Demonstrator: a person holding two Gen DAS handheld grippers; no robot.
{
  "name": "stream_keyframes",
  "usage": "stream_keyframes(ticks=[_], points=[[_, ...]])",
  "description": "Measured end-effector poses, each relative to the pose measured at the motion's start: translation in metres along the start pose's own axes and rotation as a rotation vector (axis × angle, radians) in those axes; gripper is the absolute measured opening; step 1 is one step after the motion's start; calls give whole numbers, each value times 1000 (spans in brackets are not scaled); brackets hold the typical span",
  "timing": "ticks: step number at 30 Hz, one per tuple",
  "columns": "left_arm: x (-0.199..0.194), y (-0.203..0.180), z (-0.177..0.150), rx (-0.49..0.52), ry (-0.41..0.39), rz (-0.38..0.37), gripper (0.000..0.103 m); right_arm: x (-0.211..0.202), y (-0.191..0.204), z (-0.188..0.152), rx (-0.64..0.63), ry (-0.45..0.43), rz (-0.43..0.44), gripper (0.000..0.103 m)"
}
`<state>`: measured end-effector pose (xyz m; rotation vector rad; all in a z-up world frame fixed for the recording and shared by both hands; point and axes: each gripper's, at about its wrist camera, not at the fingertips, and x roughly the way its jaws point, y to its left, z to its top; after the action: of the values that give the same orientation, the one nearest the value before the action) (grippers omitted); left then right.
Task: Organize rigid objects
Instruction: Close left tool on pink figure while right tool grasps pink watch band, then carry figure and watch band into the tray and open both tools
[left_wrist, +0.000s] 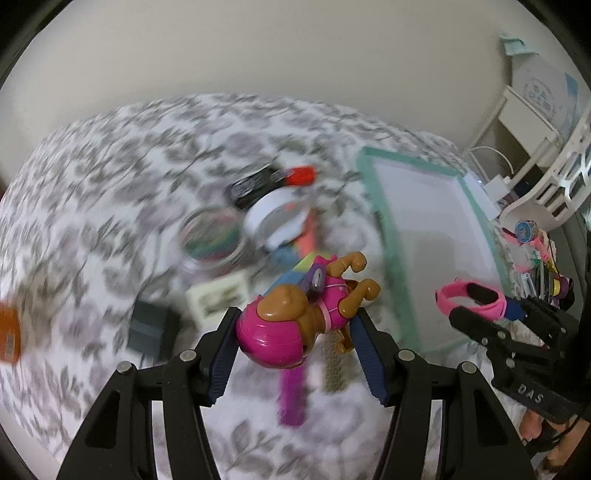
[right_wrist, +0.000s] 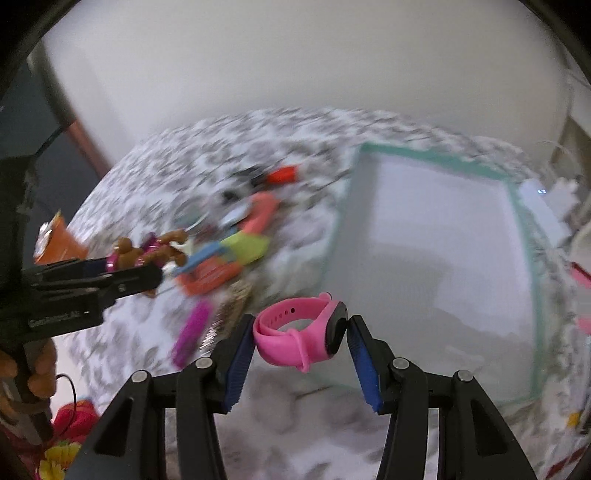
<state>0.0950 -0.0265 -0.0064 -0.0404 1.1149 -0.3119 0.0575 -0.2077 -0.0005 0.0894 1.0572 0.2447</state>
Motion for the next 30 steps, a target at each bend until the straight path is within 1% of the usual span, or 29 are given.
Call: stream_keyframes(ticks=[6, 11, 16, 18, 22, 24, 25, 27, 30], points=[[23, -44, 28, 72, 14, -32, 62, -2, -46, 23, 57, -38, -108, 53], [43, -71, 47, 68, 6, -64, 62, 7, -80, 34, 104, -48, -160, 54], [62, -98, 58, 96, -6, -74, 62, 21, -111, 36, 148, -45, -211, 54], [72, -107, 62, 94, 1, -82, 62, 30, -124, 36, 174, -41, -233, 54], [93, -116, 67, 71, 25, -96, 62, 41, -142, 34, 220, -49, -241, 54], [102, -120, 68, 74, 33, -79, 62, 44, -147, 34, 232, -55, -243, 54], [105, -122, 68, 79, 35, -69, 62, 45, -149, 33, 237, -55, -242, 54], [107, -127, 66, 105, 12, -40, 62, 47, -152, 30, 240, -45, -245, 54], [106, -131, 64, 129, 12, -46, 62, 49, -153, 27, 229, -45, -238, 55]])
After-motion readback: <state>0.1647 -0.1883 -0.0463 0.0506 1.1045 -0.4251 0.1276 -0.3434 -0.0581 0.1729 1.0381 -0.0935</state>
